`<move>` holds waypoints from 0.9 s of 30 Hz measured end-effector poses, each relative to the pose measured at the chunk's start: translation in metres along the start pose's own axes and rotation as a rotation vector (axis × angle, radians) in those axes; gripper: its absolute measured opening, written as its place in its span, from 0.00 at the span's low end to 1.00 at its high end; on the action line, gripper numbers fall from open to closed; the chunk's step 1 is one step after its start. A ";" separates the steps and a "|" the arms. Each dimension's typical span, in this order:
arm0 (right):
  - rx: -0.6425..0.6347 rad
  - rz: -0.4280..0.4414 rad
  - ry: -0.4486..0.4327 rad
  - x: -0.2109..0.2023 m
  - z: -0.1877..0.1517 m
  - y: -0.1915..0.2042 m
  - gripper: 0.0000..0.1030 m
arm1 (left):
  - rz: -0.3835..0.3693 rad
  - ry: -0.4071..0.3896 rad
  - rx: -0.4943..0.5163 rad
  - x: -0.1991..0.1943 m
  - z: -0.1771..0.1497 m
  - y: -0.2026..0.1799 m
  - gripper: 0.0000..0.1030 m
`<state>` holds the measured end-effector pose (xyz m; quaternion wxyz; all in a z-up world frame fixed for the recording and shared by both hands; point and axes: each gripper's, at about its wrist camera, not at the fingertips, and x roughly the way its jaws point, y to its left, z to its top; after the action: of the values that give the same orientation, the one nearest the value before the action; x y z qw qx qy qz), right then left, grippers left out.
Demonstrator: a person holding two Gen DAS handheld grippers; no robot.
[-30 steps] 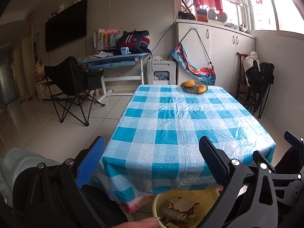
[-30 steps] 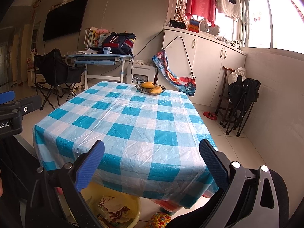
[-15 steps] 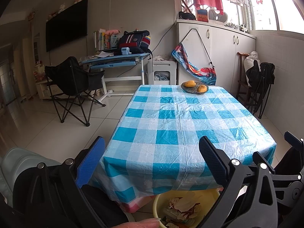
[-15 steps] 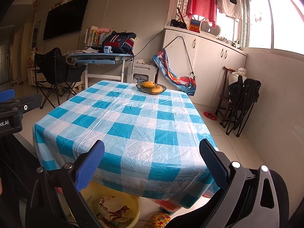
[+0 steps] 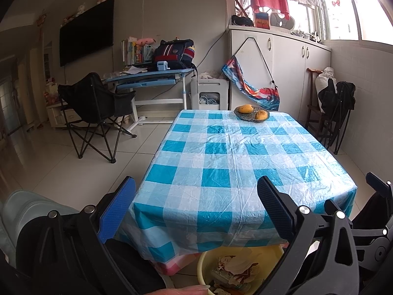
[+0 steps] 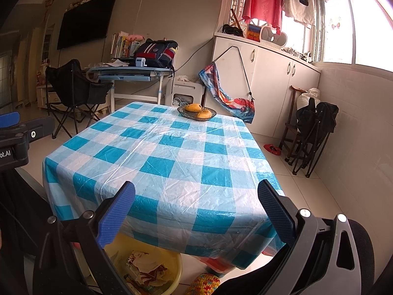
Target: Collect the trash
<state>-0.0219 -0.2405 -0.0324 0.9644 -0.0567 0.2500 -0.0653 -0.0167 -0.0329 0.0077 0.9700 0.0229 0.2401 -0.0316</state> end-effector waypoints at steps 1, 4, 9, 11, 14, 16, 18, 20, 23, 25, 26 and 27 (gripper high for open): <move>0.000 0.000 0.002 0.000 -0.001 0.000 0.93 | -0.001 0.002 0.001 0.001 0.000 0.001 0.93; 0.002 0.003 0.006 0.000 -0.003 0.000 0.93 | -0.002 0.014 -0.005 0.003 0.002 0.004 0.93; 0.049 0.035 0.047 0.006 0.000 -0.011 0.93 | -0.030 0.075 -0.057 0.012 0.004 0.014 0.93; 0.074 0.053 0.083 0.015 0.005 -0.020 0.93 | -0.043 0.093 -0.093 0.016 0.004 0.023 0.93; 0.102 0.066 0.141 0.040 0.018 -0.034 0.93 | -0.016 0.089 -0.087 0.019 0.007 0.031 0.93; 0.098 0.069 0.179 0.063 0.031 -0.043 0.93 | 0.005 0.094 -0.059 0.022 0.008 0.030 0.93; 0.079 0.068 0.233 0.092 0.045 -0.048 0.93 | 0.021 0.101 -0.028 0.025 0.010 0.027 0.93; 0.053 0.097 0.299 0.127 0.058 -0.053 0.93 | 0.014 0.121 -0.012 0.032 0.012 0.024 0.93; -0.003 0.122 0.396 0.178 0.066 -0.062 0.93 | -0.009 0.178 -0.014 0.047 0.014 0.022 0.93; -0.033 0.121 0.436 0.206 0.067 -0.069 0.93 | 0.006 0.217 0.003 0.056 0.012 0.019 0.93; -0.048 0.103 0.444 0.217 0.068 -0.072 0.93 | 0.016 0.233 0.008 0.061 0.011 0.019 0.93; -0.061 0.080 0.450 0.227 0.068 -0.076 0.93 | 0.020 0.241 0.007 0.063 0.009 0.019 0.93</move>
<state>0.2003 -0.3455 -0.0702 0.8840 -0.0600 0.4627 -0.0305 0.0442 -0.0177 -0.0129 0.9343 0.0324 0.3545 -0.0199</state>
